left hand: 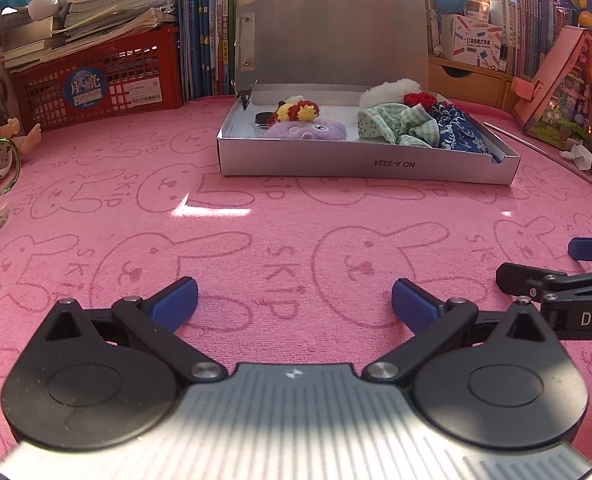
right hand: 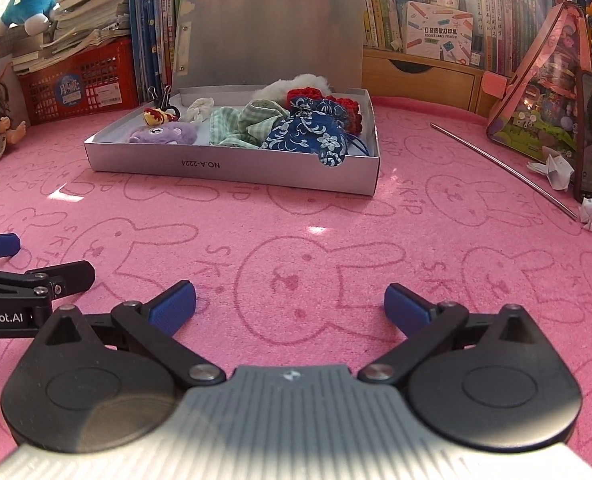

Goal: Organize objects

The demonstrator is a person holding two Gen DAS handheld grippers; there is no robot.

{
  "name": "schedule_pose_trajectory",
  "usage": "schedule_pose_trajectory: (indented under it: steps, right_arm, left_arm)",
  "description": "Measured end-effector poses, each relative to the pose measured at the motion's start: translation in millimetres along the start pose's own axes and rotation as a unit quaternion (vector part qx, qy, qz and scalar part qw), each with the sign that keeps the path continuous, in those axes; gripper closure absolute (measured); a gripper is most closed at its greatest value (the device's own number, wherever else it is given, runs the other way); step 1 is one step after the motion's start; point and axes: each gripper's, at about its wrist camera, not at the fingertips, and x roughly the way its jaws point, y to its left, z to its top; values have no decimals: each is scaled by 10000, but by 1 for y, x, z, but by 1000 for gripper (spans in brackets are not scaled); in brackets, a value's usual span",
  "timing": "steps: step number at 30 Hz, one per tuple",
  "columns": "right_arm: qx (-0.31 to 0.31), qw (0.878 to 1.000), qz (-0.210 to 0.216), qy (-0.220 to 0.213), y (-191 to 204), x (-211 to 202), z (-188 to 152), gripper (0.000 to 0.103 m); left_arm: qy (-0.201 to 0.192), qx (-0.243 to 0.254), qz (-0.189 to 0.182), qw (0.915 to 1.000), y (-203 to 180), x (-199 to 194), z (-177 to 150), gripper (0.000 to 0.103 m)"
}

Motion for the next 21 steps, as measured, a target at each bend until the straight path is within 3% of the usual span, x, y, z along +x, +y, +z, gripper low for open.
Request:
schedule_pose_trajectory:
  steps: [21]
  right_arm:
    - [0, 10000, 0, 1, 0, 0, 0, 0]
  left_arm:
    - [32, -30, 41, 10000, 0, 2, 2, 0]
